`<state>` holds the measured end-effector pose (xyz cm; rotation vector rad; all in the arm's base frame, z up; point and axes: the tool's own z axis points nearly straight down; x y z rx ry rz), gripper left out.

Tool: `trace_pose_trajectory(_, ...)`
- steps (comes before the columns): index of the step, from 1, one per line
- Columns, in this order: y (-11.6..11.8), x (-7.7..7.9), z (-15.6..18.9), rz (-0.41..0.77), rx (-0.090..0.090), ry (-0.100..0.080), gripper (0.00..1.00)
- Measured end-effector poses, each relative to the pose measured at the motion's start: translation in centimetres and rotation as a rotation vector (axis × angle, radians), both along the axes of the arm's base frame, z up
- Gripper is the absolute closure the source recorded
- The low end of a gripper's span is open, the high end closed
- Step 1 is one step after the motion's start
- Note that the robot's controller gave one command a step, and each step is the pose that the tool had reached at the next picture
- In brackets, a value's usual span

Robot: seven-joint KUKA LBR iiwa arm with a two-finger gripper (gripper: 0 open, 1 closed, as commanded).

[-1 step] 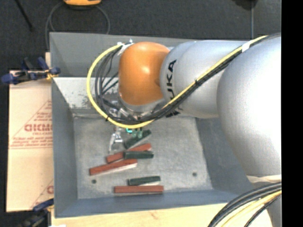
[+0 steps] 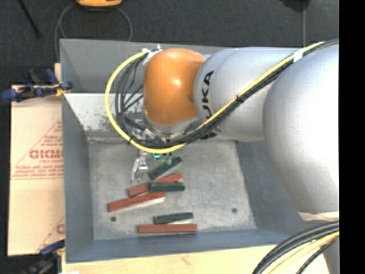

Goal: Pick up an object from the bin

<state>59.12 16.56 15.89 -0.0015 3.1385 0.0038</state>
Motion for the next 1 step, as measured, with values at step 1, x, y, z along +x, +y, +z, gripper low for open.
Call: trace_pose_trajectory(1,-1.65,-6.99,-7.73,0.089,0.0,-0.001,1.0)
